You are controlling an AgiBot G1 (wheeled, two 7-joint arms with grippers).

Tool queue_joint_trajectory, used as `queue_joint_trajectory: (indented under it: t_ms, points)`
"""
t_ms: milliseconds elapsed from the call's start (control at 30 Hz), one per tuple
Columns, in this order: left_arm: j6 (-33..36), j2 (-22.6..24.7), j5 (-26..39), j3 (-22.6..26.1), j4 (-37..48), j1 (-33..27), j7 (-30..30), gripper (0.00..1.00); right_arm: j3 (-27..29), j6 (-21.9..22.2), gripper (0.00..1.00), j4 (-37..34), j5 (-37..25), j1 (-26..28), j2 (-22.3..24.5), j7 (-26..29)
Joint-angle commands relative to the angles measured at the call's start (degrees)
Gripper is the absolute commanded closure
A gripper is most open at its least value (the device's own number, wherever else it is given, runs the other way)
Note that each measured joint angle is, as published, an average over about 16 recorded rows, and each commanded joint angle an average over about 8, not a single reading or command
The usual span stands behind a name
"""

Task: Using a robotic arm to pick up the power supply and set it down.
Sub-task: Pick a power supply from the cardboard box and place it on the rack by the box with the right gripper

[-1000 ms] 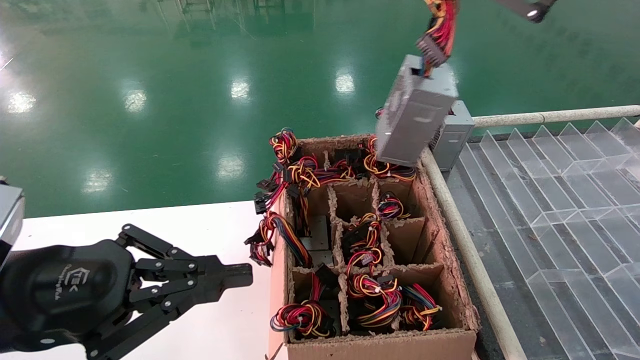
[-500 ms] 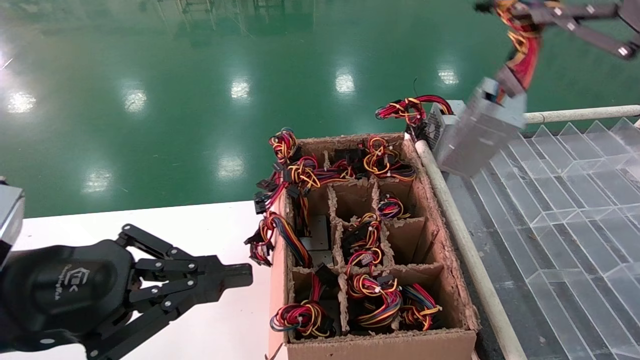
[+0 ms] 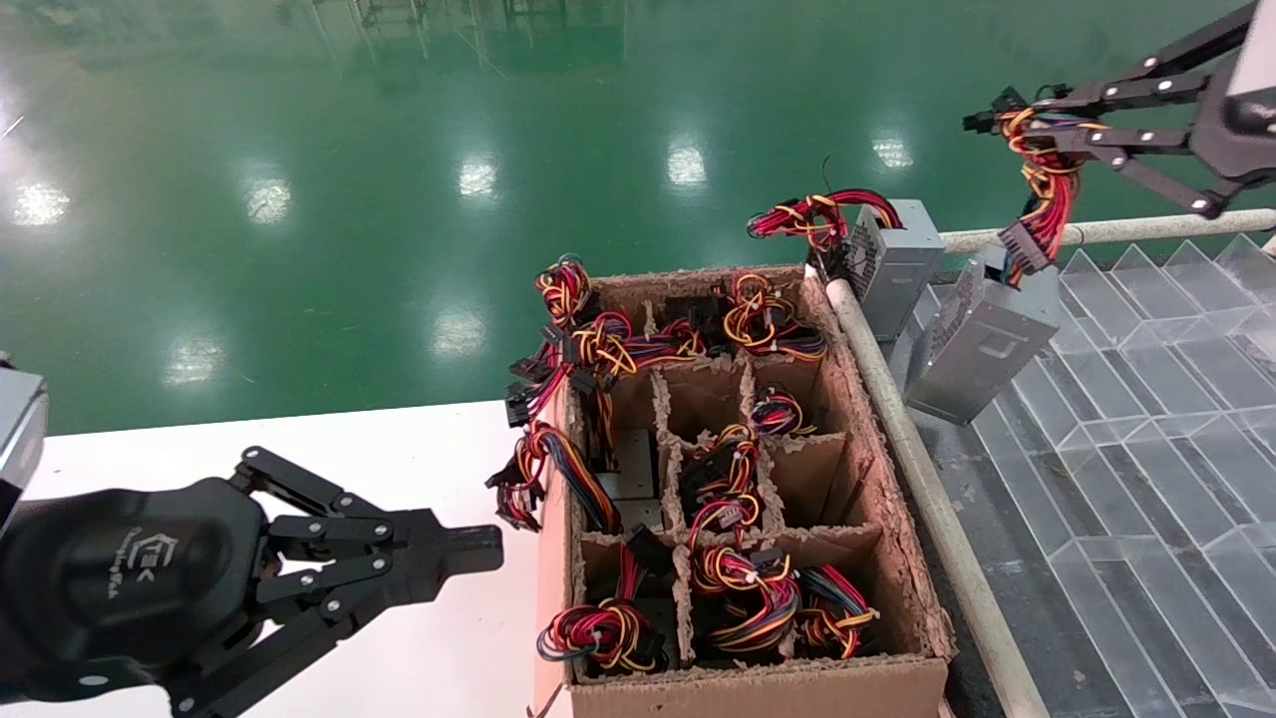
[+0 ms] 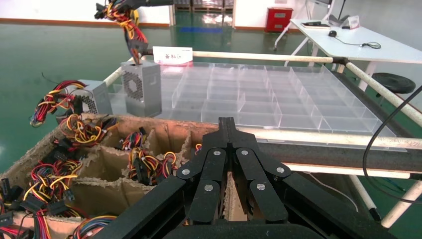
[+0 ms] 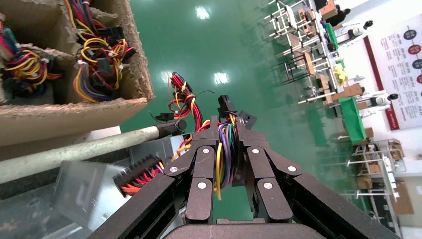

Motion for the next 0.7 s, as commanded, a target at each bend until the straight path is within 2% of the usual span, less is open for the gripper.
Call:
queue_joint_trajectory:
  t_ms: [33, 367, 700]
  points:
    - [0.00, 0.00, 0.00, 0.00, 0.00, 0.00, 0.00, 1.00, -0.27, 0.56, 1.00, -2.46, -0.39, 0.01, -1.03, -1.41]
    - [-0.01, -0.01, -0.02, 0.02, 0.00, -0.01, 0.01, 1.00, -2.10, 1.77, 1.00, -13.09, -2.51, 2.68, -7.76, -8.39]
    - [-0.02, -0.02, -0.03, 0.05, 0.00, -0.01, 0.02, 1.00, -3.10, 4.37, 1.00, -18.71, -4.54, 4.03, -10.58, -12.13]
